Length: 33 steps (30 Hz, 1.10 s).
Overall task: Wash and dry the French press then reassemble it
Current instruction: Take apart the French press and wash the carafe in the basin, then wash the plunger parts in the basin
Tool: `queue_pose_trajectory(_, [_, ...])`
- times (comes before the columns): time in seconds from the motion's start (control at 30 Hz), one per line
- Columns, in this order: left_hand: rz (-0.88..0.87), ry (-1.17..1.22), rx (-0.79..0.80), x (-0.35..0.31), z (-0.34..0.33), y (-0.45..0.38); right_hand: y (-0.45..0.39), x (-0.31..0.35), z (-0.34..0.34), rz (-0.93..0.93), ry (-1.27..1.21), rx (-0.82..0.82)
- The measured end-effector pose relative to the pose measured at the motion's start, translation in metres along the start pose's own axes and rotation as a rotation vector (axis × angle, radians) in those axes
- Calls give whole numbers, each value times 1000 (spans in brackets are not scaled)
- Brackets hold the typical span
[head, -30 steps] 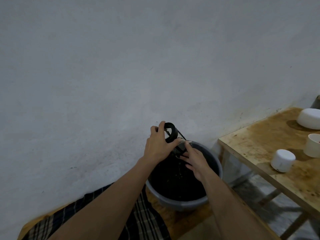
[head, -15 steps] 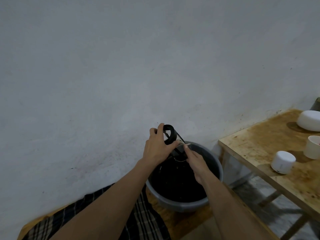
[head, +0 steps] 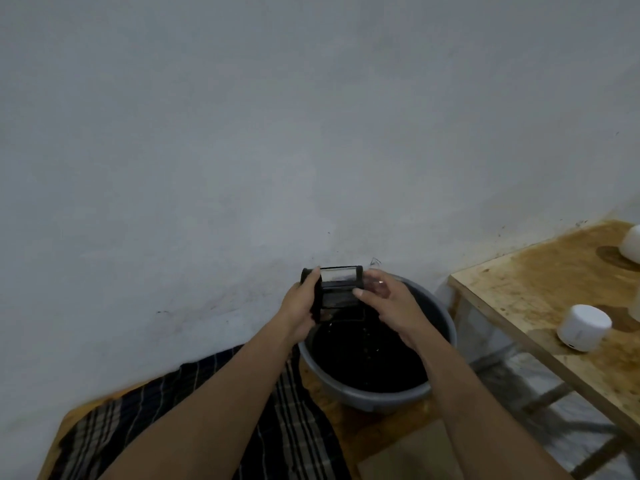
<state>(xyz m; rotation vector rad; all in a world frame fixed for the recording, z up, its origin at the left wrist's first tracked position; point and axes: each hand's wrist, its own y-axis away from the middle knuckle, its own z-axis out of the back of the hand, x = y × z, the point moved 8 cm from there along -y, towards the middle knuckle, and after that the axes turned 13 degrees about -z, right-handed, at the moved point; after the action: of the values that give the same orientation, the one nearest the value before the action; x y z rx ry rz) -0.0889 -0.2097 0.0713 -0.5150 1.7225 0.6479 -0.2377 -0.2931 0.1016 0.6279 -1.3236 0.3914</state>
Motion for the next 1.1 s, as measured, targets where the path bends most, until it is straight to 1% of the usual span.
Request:
queue_pose_trajectory(0.07, [79, 105, -33, 12, 7, 6, -2, 13, -2, 127, 201, -112])
queue_pose_trajectory(0.13, [132, 187, -72, 24, 21, 12, -8, 20, -16, 178, 295, -119])
queue_pose_trajectory(0.27, [192, 288, -126, 40, 66, 23, -20, 18, -62, 85, 264, -19])
queue_pose_trajectory(0.33, [221, 281, -161, 46, 96, 29, -23, 17, -96, 38, 270, 64])
queue_pose_trajectory(0.4, [265, 177, -208, 53, 127, 32, -24, 16, -126, 33, 304, 76])
queue_pose_trajectory(0.47, [286, -1, -283, 56, 159, 35, -27, 11, -158, 68, 427, 53])
queue_pose_trajectory(0.5, [276, -85, -299, 56, 169, 34, -26, 8, -172, 84, 517, 53])
queue_pose_trajectory(0.57, [267, -176, -296, 59, 183, 32, -27, -4, -202, 116, 663, 65])
queue_pose_trajectory(0.7, [329, -149, -286, 75, 200, 32, -30, -19, -242, 186, 849, 72])
queue_pose_trajectory(0.8, [323, -90, -299, 84, 208, 28, -31, -25, -260, 232, 967, 71])
queue_pose_trajectory(0.9, [297, -32, -285, 87, 214, 20, -35, -33, -269, 237, 982, 60])
queue_pose_trajectory(1.1, [314, -42, -234, 94, 221, 16, -41, -51, -277, 202, 981, 88])
